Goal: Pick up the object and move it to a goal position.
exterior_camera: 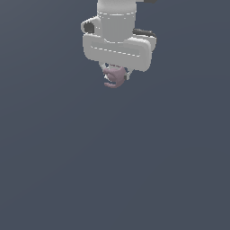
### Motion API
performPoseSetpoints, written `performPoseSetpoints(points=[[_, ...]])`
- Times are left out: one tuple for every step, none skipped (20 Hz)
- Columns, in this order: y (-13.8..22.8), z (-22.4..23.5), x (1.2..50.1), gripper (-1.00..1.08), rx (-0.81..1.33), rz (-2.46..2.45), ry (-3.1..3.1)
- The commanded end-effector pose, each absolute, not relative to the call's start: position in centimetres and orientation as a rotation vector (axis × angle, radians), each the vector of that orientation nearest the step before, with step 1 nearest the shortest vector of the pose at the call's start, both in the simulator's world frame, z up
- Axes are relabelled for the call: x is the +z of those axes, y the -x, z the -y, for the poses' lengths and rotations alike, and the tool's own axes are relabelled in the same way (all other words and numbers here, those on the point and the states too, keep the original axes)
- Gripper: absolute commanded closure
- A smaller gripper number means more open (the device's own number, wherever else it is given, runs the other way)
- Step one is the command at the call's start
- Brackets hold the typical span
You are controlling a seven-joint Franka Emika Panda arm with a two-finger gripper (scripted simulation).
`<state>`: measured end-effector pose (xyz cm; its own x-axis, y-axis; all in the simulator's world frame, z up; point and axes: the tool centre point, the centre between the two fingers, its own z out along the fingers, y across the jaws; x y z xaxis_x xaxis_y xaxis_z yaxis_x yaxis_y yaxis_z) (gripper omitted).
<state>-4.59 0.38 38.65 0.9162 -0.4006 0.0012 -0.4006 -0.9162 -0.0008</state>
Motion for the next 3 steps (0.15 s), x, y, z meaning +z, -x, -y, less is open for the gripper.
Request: performPoseSetpoints(points=[[4.81,-0.32,39.19,1.08,0.000,-0.643,3.075],[4.83,-0.31,39.28,1.08,0.000,-0.643,3.075],[4.84,-0.31,39.31,1.08,0.000,-0.643,3.075]])
